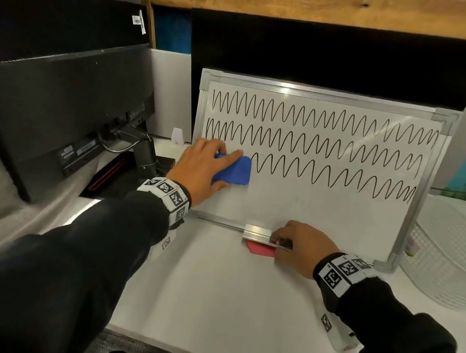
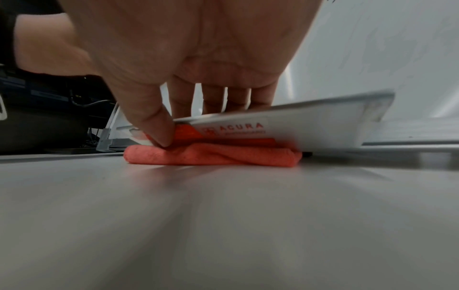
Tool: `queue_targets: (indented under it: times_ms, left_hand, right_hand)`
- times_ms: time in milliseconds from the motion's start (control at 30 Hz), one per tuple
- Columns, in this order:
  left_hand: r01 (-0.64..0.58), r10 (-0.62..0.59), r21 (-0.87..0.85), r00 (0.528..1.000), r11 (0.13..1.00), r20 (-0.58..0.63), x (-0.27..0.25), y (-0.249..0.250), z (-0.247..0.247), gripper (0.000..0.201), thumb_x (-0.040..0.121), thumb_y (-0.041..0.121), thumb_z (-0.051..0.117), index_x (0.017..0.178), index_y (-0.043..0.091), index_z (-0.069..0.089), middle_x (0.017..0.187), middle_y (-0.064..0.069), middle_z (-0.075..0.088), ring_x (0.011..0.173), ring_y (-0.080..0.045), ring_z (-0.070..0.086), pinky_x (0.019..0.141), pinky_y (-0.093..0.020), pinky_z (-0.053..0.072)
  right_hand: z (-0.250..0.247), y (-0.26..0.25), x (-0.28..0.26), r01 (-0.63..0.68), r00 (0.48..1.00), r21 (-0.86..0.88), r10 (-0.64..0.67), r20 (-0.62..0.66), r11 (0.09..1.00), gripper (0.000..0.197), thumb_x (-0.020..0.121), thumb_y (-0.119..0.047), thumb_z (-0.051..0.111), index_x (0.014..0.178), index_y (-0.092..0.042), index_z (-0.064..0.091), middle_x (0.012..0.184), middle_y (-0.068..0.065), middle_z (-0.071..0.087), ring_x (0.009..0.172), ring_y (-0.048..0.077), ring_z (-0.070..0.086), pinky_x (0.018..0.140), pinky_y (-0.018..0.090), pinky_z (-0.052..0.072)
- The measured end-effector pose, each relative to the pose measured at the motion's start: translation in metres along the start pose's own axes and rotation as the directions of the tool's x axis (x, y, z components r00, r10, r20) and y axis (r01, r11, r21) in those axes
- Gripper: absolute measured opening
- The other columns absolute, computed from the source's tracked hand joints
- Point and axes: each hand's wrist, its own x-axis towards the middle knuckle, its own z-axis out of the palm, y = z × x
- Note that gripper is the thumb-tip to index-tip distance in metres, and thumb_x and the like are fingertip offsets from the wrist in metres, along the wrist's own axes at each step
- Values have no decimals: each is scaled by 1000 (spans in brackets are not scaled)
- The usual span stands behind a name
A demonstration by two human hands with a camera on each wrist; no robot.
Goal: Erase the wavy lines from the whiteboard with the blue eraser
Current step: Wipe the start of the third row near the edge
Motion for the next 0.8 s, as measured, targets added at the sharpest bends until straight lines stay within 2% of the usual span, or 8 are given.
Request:
queue_targets:
  times_ms: [233, 367, 533, 733, 800]
  left_hand:
    - [133, -135, -34, 988, 990, -68, 6, 0, -5, 71, 83, 35, 70, 146, 26, 39, 123, -6, 44, 113, -27, 40, 96, -42, 42]
    - [32, -32, -6, 999, 999, -16, -2, 7, 1, 70, 83, 35, 71, 145, 27, 41, 121, -6, 46, 110, -26, 43, 92, -43, 45]
    - [125, -126, -25, 990, 992, -69, 11, 5, -8, 69, 84, 37, 69, 146, 26, 39, 122, -6, 45, 111, -25, 42, 94, -41, 43]
    - [-46, 45, 17, 999, 999, 10, 10, 21, 0, 69, 83, 35, 70, 145, 27, 40, 122, -6, 47, 110, -26, 43, 90, -41, 44]
    - [-10, 10, 5, 1000, 1000, -19, 9, 17, 1, 68, 83, 36, 70, 145, 27, 41, 120, -5, 47, 108, -25, 43, 90, -41, 45]
  right_hand:
    - [1, 0, 0, -8, 1000, 35, 8, -2, 999, 28, 84, -31, 64, 112, -34, 65, 102, -8, 55, 92, 14, 54, 85, 31, 49]
    - [2, 0, 0, -12, 1000, 42, 12, 9, 999, 29, 83, -31, 65, 112, -35, 65, 101, -8, 55, 92, 14, 54, 85, 31, 49]
    - [2, 1, 1, -17, 1000, 47, 17, 2, 999, 28, 83, -33, 64, 111, -36, 65, 101, -9, 55, 91, 13, 54, 84, 30, 49]
    - [3, 2, 1, -25, 1000, 60, 25, 4, 998, 28, 84, -33, 62, 112, -36, 65, 101, -9, 54, 90, 13, 53, 82, 28, 47]
    - [2, 2, 1, -24, 1000, 64, 24, 4, 998, 28, 85, -32, 62, 112, -35, 66, 102, -8, 55, 90, 13, 52, 82, 27, 46]
